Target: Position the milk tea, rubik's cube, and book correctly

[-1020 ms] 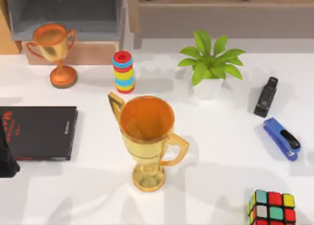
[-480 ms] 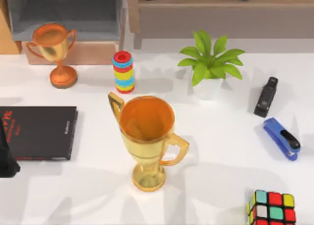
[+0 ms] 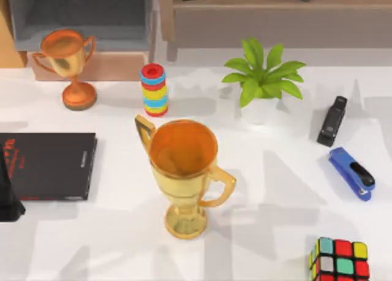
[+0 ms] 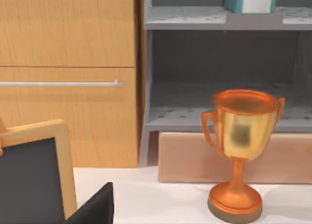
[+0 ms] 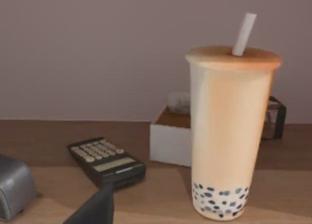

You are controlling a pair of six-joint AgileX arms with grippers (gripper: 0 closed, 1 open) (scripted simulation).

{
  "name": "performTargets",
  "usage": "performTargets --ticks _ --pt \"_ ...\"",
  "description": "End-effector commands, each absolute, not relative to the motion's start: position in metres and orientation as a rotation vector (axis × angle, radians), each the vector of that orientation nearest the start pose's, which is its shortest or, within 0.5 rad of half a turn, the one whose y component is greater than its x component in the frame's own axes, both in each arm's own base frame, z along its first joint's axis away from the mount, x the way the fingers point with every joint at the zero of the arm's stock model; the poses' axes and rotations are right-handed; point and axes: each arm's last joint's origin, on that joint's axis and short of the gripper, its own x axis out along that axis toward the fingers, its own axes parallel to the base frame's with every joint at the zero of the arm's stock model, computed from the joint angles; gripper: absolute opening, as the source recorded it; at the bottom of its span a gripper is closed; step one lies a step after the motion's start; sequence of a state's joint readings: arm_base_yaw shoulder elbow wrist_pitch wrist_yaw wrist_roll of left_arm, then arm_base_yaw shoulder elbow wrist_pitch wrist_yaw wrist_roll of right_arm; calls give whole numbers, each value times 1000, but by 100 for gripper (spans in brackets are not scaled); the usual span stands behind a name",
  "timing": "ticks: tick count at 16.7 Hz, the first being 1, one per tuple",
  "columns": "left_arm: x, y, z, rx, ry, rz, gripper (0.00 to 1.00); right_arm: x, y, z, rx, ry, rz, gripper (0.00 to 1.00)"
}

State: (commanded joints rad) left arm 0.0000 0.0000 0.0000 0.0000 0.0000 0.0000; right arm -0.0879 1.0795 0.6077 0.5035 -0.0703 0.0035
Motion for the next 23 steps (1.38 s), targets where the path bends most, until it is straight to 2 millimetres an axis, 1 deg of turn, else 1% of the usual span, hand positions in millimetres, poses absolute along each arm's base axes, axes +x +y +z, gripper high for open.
performTargets --ticks 2,4,6,8,9,11,16,18,20,23 --pt "106 -1 160 0 0 0 100 286 -26 273 -13 -17 -10 100" --pt "106 -1 160 0 0 0 100 322 -33 261 -12 -6 -12 100" --pt "106 -1 160 0 0 0 100 352 -40 247 -11 -1 -14 100" --pt "106 -1 160 0 0 0 100 372 -45 235 -10 -3 -15 100" --pt "106 -1 160 0 0 0 100 379 -47 231 -11 -5 -16 100" --pt "106 -1 160 0 0 0 100 387 -49 226 -11 -8 -16 100" --pt "106 -1 160 0 0 0 100 387 -47 225 -10 -3 -12 100" --pt "106 -1 160 0 0 0 100 390 -48 225 -10 -4 -13 100" --pt "106 -1 160 0 0 0 100 403 -49 226 -11 -6 -16 100" --pt "106 -1 160 0 0 0 100 430 -51 227 -11 -8 -16 100"
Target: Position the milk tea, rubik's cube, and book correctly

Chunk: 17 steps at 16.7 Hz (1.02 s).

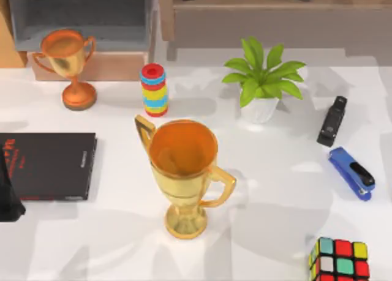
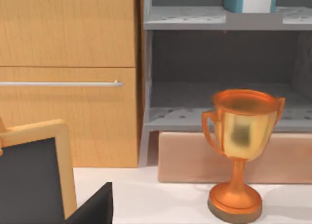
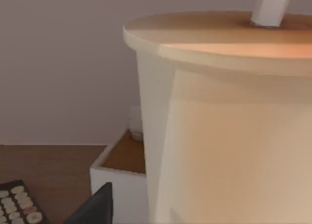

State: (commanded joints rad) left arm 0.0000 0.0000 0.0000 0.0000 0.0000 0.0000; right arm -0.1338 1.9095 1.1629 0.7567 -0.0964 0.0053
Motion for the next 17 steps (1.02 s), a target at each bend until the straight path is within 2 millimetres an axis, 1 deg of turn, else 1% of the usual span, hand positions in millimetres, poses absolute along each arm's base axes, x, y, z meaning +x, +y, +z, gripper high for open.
performTargets --ticks 3,5,10,17 --pt "106 -1 160 0 0 0 100 455 -51 227 -11 -10 -16 100" --pt "106 -1 160 0 0 0 100 465 -51 227 -11 -9 -16 100" --pt "106 -1 160 0 0 0 100 467 -51 226 -11 -8 -16 100" --pt "106 -1 160 0 0 0 100 467 -51 226 -11 -8 -16 47"
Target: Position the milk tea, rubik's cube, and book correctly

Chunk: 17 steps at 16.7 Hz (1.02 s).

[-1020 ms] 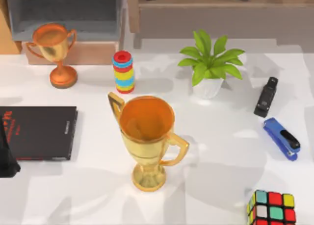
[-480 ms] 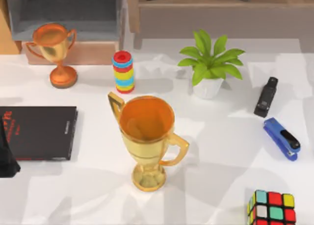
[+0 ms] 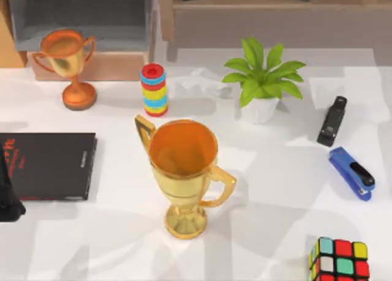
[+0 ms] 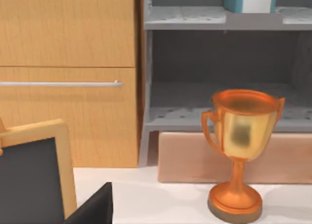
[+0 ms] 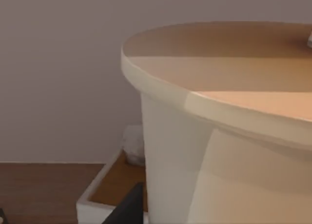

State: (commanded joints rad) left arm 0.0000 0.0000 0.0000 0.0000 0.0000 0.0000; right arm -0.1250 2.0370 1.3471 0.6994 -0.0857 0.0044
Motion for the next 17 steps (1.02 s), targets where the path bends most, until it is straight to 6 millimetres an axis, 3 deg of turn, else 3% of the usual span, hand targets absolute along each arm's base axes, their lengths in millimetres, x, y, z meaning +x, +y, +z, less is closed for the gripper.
performTargets --ticks 6,17 --pt "106 -1 160 0 0 0 100 467 -51 226 -11 -8 -16 2" --pt "106 -1 160 0 0 0 100 463 -53 229 -10 -13 -19 0"
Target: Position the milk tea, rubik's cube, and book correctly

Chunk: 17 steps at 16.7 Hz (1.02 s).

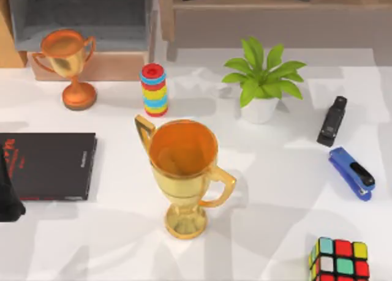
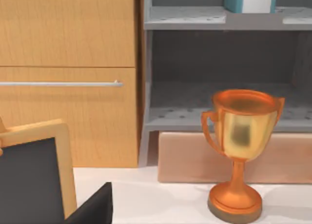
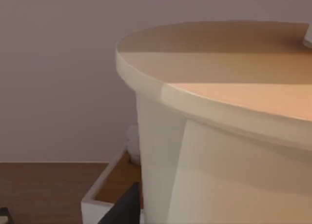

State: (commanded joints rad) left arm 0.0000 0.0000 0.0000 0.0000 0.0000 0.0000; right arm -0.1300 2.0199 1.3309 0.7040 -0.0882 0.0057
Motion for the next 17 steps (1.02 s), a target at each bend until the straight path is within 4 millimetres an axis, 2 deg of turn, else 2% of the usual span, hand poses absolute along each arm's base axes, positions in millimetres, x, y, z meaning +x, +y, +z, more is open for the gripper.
performTargets --ticks 2,8,10,14,17 --pt "106 -1 160 0 0 0 100 450 -53 235 -11 -19 -17 0" --pt "106 -1 160 0 0 0 100 392 -51 235 -9 0 -19 0" --pt "106 -1 160 0 0 0 100 387 -51 237 -9 -10 -19 0" --pt "106 -1 160 0 0 0 100 388 -50 237 -7 -9 -15 0" --pt "106 -1 160 0 0 0 100 385 -69 244 3 -69 -55 0"
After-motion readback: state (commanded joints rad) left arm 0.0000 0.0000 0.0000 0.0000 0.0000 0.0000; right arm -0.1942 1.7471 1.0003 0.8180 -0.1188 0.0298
